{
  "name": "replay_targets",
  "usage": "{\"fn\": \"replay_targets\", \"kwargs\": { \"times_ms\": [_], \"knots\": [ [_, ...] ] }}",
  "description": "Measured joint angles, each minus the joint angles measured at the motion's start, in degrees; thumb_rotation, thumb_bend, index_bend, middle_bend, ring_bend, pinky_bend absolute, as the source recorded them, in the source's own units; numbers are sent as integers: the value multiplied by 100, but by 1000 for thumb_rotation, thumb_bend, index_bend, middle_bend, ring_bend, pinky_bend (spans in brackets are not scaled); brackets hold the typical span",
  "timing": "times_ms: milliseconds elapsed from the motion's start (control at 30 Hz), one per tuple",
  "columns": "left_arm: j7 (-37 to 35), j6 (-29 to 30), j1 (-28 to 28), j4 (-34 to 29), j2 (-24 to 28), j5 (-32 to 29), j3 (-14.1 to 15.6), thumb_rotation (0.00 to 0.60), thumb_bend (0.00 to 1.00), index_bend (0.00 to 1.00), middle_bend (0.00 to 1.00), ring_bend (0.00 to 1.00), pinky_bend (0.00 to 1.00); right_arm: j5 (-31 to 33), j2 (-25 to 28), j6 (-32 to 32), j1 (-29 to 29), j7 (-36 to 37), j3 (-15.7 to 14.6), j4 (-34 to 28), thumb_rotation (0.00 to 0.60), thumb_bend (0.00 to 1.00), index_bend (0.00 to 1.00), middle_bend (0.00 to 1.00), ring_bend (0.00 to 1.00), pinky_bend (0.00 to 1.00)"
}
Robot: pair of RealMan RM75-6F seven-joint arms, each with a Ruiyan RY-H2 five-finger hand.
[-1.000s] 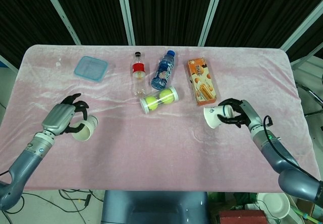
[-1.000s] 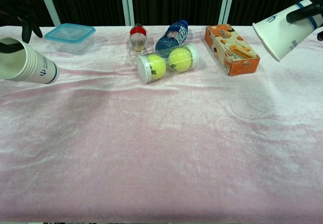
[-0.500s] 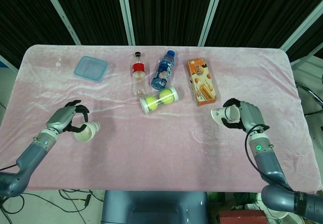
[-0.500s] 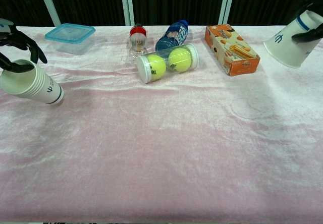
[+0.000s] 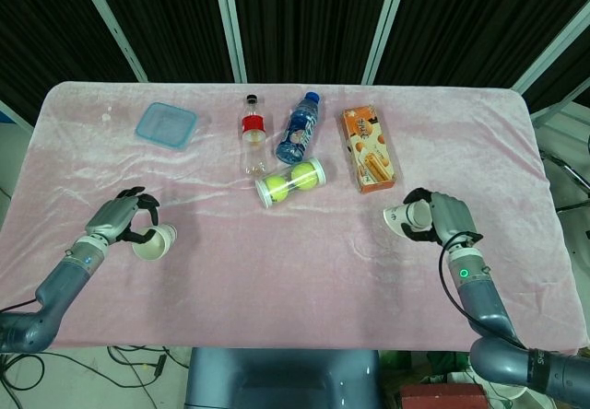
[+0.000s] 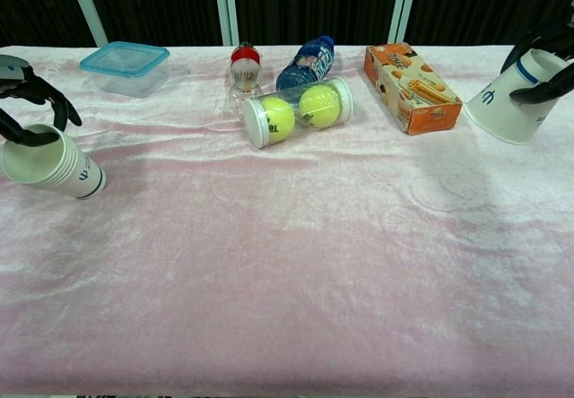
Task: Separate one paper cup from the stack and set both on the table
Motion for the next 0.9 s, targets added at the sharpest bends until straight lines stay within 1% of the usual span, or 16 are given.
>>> {"fn": "replay_targets", "kwargs": {
  "times_ms": [167, 500, 700, 900],
  "knots": [
    [26, -12, 22, 31, -10, 20, 13, 600, 532, 685, 222, 0, 8, -16, -33, -13, -39, -56, 42, 14, 600, 770, 872, 730, 863, 873],
    [207, -28, 28, 92, 11, -65, 55, 600, 438, 565, 188, 0, 0, 15, -21, -56, -81, -122, 105, -9, 600, 771, 872, 730, 863, 872],
    [341, -56, -18, 102, 22, -124, 48, 600, 317, 511, 168, 0, 0, 95, -8, -129, -93, -155, 153, -3, 600, 771, 872, 730, 863, 871],
    [518, -51, -83, 149, -3, -282, 26, 600, 255, 494, 151, 0, 0, 204, 22, -240, -90, -197, 184, 41, 600, 770, 873, 730, 863, 862]
  ]
}}
